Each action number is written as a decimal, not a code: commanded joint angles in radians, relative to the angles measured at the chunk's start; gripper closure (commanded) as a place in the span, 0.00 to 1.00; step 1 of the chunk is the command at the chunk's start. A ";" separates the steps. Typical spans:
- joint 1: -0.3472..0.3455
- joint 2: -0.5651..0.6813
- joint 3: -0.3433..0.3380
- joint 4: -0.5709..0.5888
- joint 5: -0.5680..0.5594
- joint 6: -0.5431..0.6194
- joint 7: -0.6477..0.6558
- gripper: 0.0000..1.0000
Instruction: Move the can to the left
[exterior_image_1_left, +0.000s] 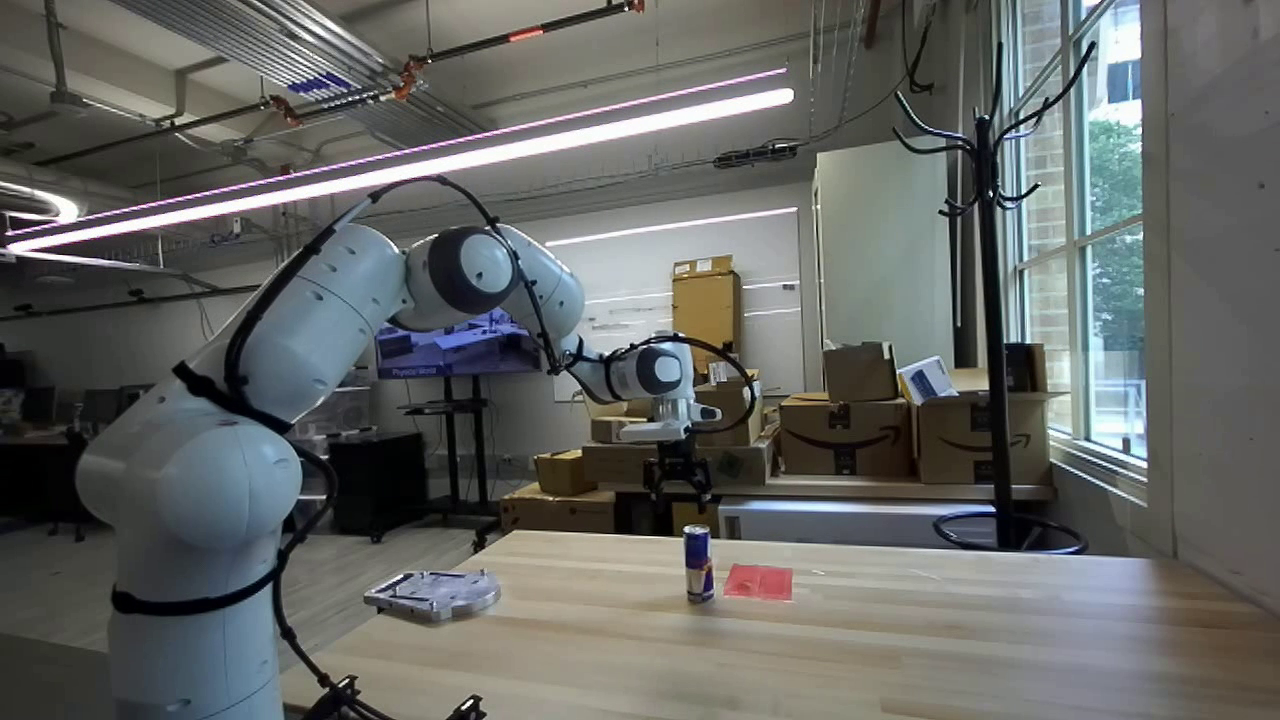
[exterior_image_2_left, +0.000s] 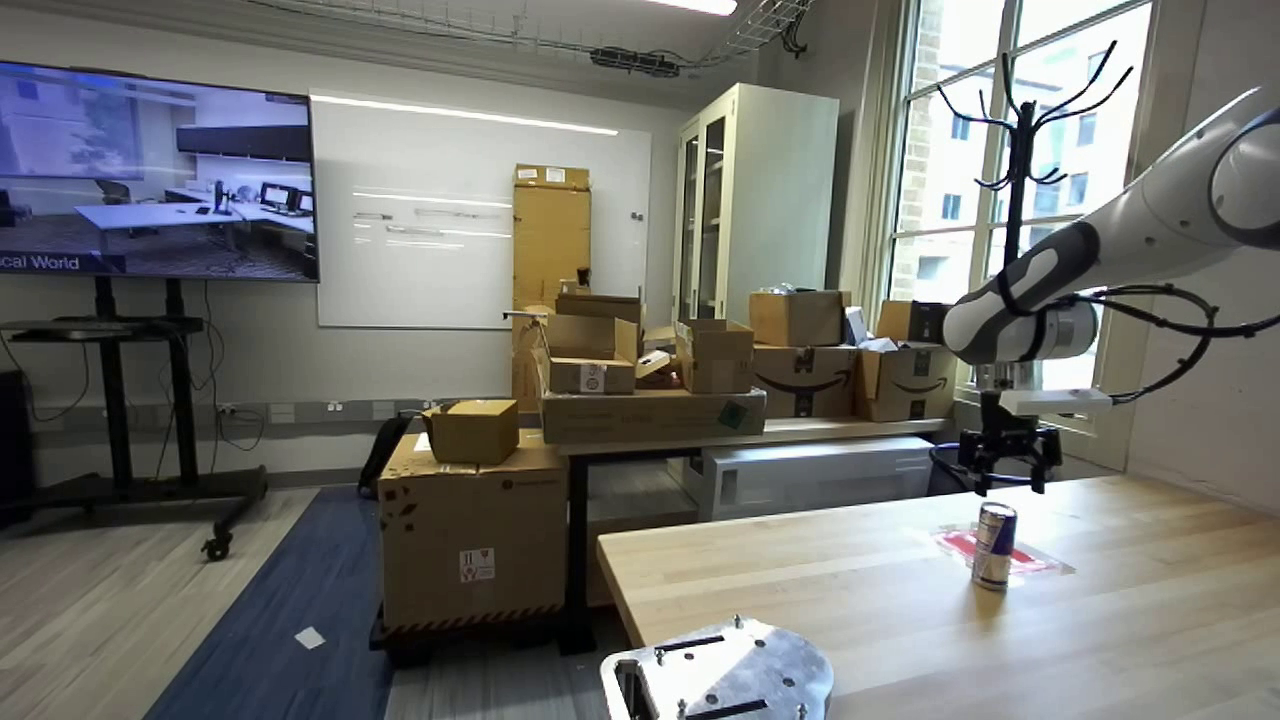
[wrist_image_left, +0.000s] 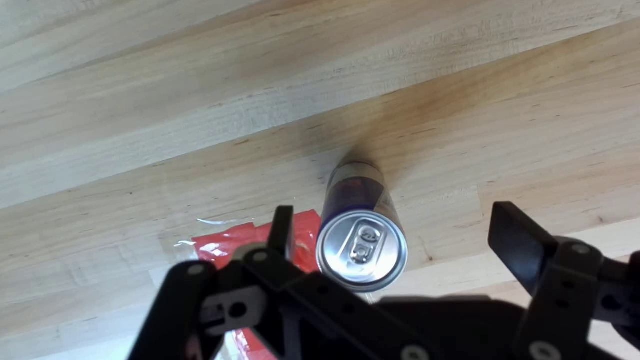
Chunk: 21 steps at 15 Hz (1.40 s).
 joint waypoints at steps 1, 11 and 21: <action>-0.036 0.066 0.025 0.103 0.022 -0.058 -0.032 0.00; -0.051 0.194 0.042 0.257 0.023 -0.117 -0.032 0.00; -0.065 0.292 0.045 0.365 0.023 -0.167 -0.031 0.00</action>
